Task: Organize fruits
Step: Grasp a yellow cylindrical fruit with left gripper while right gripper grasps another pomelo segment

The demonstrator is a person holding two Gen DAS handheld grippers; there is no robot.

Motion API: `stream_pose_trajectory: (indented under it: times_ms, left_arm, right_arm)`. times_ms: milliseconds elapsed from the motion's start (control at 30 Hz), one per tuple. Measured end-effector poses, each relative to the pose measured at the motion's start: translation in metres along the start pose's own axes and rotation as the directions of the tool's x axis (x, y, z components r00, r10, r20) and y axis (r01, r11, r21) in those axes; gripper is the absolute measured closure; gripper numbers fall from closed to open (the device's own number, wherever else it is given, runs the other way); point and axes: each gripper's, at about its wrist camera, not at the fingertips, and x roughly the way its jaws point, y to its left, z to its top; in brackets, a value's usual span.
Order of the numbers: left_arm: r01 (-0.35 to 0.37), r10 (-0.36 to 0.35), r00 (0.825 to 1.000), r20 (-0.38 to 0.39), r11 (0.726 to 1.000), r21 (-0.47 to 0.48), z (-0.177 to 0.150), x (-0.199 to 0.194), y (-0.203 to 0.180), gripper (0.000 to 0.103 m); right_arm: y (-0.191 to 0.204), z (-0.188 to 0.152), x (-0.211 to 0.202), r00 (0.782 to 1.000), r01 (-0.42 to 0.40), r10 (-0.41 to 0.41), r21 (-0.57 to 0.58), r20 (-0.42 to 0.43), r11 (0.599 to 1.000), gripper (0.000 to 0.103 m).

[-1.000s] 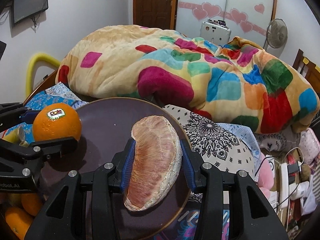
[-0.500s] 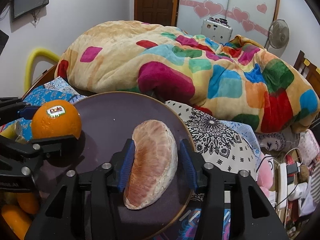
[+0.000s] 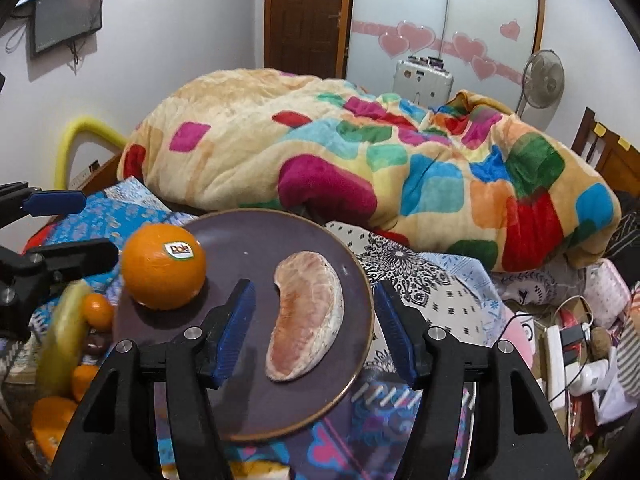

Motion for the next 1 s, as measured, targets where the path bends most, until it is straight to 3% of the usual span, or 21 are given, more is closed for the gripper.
stream_pose_trajectory:
  times_ms: [233, 433, 533, 700, 833, 1000]
  left_arm:
    - [-0.029, 0.029, 0.999, 0.031, 0.999, -0.027, -0.018, -0.04, 0.029, 0.014]
    - [-0.084, 0.085, 0.996, 0.021, 0.996, -0.042, -0.045, -0.057, 0.06, 0.012]
    - [-0.112, 0.111, 0.994, -0.016, 0.992, -0.059, -0.063, -0.052, 0.08, 0.012]
    - [-0.105, 0.096, 0.992, -0.077, 0.988, -0.11, -0.089, -0.035, 0.11, 0.012]
    - [-0.107, 0.097, 0.989, -0.107, 0.99, -0.093, -0.108, -0.021, 0.118, 0.012]
    - [-0.052, 0.04, 0.99, -0.138, 0.995, -0.085, -0.129, -0.006, 0.117, 0.012]
  right_arm:
    - [0.015, -0.002, -0.04, 0.997, 0.009, -0.008, -0.015, 0.072, 1.0, 0.043]
    - [0.027, -0.011, -0.05, 0.996, 0.013, -0.011, -0.013, 0.088, 1.0, 0.04]
    - [0.033, -0.017, -0.049, 0.996, 0.013, -0.012, -0.016, 0.088, 1.0, 0.04]
    - [0.035, -0.032, -0.042, 0.998, 0.02, -0.019, -0.004, 0.067, 1.0, 0.04]
    - [0.034, -0.047, -0.037, 0.999, 0.025, -0.025, 0.011, 0.036, 1.0, 0.04]
    - [0.04, -0.068, -0.04, 1.0, 0.03, -0.03, 0.003, 0.01, 1.0, 0.036]
